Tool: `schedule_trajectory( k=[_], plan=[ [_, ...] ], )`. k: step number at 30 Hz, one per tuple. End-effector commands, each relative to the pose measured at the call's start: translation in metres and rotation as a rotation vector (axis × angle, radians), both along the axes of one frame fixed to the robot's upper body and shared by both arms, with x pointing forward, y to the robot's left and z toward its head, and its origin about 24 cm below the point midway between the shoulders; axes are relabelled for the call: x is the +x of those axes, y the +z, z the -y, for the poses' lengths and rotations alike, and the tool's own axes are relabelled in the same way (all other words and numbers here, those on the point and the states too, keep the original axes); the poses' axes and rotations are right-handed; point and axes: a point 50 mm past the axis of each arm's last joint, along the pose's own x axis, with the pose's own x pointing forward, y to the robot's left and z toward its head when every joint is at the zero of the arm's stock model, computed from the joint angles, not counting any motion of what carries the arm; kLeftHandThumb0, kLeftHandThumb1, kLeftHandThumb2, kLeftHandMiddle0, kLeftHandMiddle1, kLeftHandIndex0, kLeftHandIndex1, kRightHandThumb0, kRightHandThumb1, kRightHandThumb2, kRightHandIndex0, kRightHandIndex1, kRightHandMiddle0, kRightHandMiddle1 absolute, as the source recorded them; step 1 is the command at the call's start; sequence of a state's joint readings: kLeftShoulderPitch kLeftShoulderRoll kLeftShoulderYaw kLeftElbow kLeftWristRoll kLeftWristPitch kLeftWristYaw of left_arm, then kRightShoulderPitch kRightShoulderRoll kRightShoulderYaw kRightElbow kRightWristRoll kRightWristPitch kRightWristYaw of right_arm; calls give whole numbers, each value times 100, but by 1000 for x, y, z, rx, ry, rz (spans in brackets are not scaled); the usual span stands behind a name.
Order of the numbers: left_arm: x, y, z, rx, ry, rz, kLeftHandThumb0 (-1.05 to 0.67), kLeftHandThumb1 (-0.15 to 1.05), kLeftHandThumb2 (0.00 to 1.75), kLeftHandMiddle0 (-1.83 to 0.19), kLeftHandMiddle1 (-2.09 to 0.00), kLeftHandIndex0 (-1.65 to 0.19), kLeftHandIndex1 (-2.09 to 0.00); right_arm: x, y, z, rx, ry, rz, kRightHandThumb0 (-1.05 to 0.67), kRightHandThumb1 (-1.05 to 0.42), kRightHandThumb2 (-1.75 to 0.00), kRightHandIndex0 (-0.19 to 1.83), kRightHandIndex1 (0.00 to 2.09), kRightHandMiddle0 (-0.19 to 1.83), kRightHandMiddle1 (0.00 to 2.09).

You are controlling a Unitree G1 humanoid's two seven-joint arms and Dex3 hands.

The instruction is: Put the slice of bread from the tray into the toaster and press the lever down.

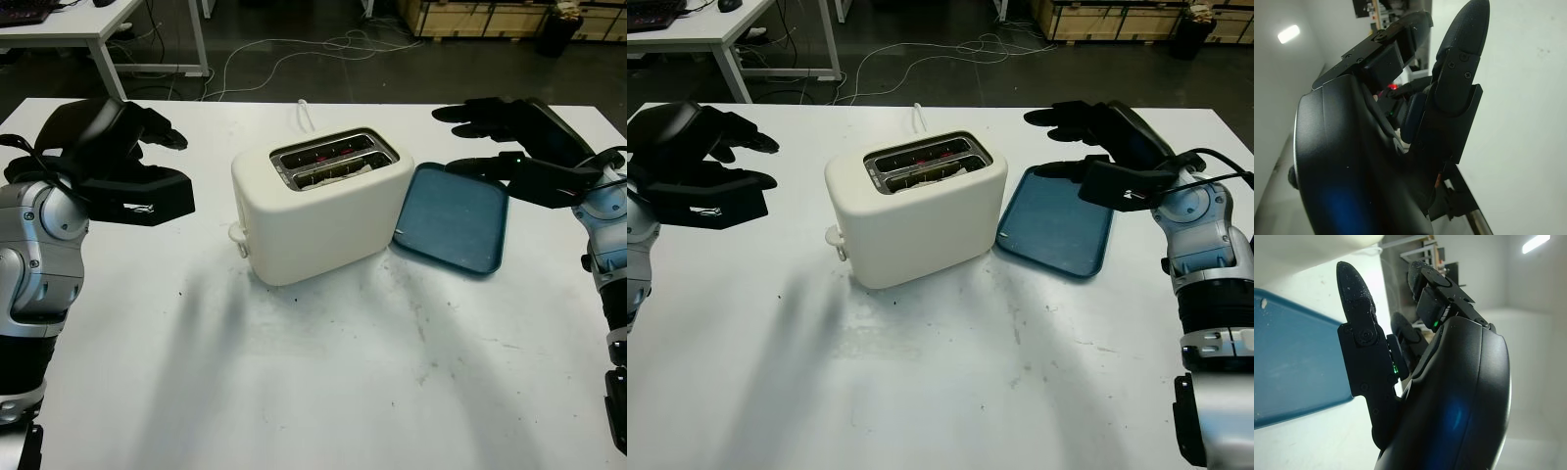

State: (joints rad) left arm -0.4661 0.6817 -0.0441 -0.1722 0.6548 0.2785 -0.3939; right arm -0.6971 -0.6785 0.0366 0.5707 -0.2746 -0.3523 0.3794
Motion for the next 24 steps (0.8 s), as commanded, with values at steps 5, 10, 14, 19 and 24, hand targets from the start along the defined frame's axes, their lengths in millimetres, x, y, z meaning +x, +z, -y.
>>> schedule_trajectory(
  k=[5,10,14,19,24],
  plan=[
    [2,0,0,19,-5,1,-79,86,0,-70,-98,-101,-1,0,0,-1,-50,-7,-10,-42,-87,0,62,0,54,0],
    [2,-2,1,23,-10,0,-79,87,0,-68,-109,-101,-1,-1,4,1,-70,1,-17,-45,-89,-1,58,0,52,0],
    [3,-3,2,16,-13,-9,-78,86,0,-66,-109,-101,-1,0,7,3,-65,4,-11,-46,-89,0,60,1,53,1],
    [2,-5,4,6,-19,-21,-78,87,0,-66,-106,-100,-1,1,9,3,-63,2,-9,-50,-90,0,61,1,54,1],
    [0,-7,6,0,-23,-23,-80,88,0,-66,-104,-100,-1,-1,8,4,-65,3,-8,-53,-90,0,61,0,54,0]
  ],
)
